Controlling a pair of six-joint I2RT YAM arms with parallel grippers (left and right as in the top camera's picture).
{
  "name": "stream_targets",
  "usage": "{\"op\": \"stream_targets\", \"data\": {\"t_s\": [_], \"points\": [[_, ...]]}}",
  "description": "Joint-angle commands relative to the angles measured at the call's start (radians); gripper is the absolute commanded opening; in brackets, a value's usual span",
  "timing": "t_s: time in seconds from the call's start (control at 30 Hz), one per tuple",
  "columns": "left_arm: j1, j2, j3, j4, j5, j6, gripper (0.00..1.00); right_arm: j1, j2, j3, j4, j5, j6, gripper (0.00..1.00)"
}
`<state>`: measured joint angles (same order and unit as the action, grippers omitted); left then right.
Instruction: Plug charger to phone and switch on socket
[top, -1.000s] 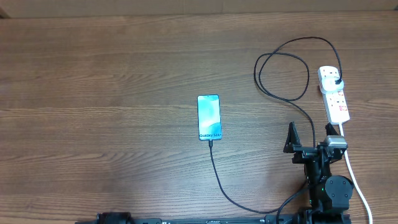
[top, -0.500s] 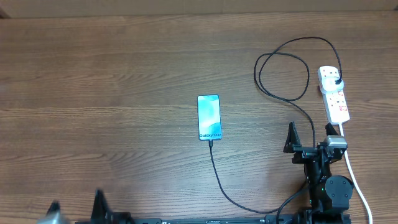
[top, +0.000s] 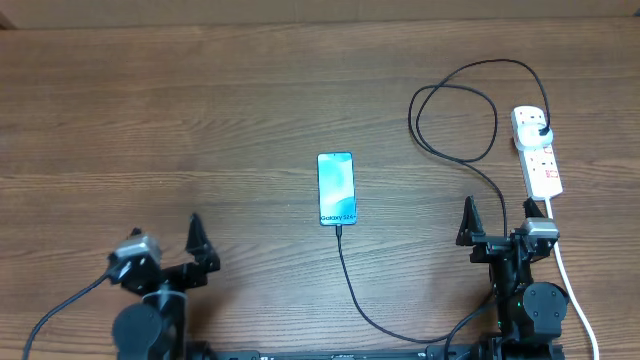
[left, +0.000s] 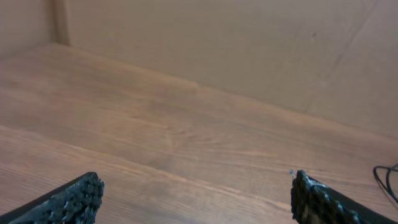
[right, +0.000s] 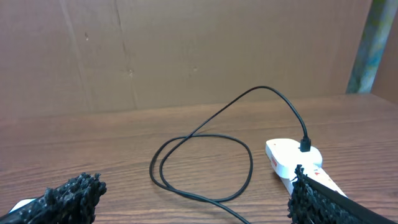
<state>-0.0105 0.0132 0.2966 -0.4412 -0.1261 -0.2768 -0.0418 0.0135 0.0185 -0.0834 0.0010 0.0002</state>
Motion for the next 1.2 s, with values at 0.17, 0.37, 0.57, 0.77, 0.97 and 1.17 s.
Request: {"op": "stream_targets", "data": {"t_s": [0.17,0.37,0.57,0.77,0.97,1.17], "points": [[0.025,-0.010,-0.221,0.233,0.075,0.034,1.00,-0.005,-0.011,-0.011,0.002,0.006,0.003,1.00],[0.025,-0.010,-0.292,0.387,0.129,0.168,1.00,-0.005,-0.011,-0.011,0.002,0.005,0.003,1.00],[0.023,-0.010,-0.292,0.363,0.153,0.275,1.00,-0.005,-0.011,-0.011,0.002,0.006,0.003,1.00],[0.023,-0.010,-0.292,0.364,0.153,0.277,1.00,-0.005,-0.011,-0.011,0.002,0.006,0.003,1.00],[0.023,-0.009,-0.292,0.364,0.152,0.277,1.00,-0.005,-0.011,-0.011,0.002,0.006,0.003,1.00],[0.023,-0.009,-0.292,0.364,0.152,0.277,1.00,-0.005,-0.011,-0.011,0.002,0.006,0.003,1.00]]}}
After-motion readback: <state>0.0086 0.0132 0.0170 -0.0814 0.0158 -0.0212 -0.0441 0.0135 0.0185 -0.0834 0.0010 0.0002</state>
